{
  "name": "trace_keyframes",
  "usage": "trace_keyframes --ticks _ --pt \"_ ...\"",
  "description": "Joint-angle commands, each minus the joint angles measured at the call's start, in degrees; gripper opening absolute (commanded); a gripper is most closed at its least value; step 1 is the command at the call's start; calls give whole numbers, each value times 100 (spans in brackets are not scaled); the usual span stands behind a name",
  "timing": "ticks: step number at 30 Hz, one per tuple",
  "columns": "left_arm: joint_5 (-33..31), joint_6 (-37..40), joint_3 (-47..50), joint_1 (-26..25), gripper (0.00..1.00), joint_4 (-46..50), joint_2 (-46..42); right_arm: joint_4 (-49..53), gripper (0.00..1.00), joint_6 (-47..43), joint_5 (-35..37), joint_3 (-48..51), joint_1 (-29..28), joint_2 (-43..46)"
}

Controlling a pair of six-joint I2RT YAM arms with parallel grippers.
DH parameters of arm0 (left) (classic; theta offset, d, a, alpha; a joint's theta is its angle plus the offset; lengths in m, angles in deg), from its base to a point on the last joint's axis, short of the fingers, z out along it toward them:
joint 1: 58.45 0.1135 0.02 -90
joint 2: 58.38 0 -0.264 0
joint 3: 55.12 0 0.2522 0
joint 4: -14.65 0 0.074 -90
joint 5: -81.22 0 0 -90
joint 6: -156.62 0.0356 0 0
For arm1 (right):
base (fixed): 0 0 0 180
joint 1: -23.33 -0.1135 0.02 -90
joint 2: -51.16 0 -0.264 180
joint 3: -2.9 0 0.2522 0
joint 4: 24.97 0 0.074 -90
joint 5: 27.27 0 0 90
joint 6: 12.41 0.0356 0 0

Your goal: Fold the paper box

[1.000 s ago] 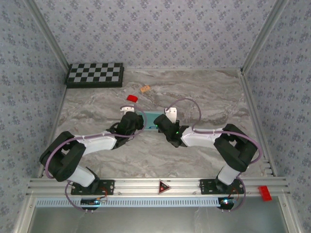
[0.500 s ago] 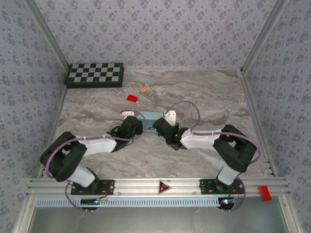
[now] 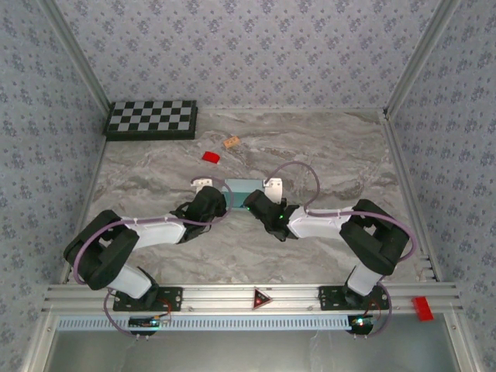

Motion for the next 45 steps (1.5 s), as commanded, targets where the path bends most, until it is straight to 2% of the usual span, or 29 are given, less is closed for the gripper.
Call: trace_keyframes --ticks 1,10,16,24,27,31,35,38,42,45 --pt "-181 6 7 -34 24 121 -101 302 14 52 268 92 -62 122" --pt "-394 126 136 -106 33 337 -402 455 25 -243 292 123 -162 430" --pt "-777 243 289 -129 37 734 -855 619 34 -574 254 256 -211 709" --pt "-1919 669 73 -113 41 1736 -1212 1097 46 -1037 369 461 -227 1011" --pt "-2290 845 -167 36 44 2166 -1244 1402 48 -1161 572 438 -217 1011" --pt "-2296 977 -436 474 44 2518 -1272 1762 49 -1223 952 393 -210 1019" --pt "-2061 1325 -598 867 45 2398 -1349 2038 50 -1292 1293 325 -115 1019" --pt "-1539 1525 -742 1180 45 2226 -1354 2105 50 -1505 1383 258 32 1017" --pt "-86 1321 -1016 1761 45 2103 -1278 2059 49 -1851 1136 134 385 1097" --pt "1220 1299 -1384 2057 44 2113 -1050 1983 49 -2085 499 -37 741 1179"
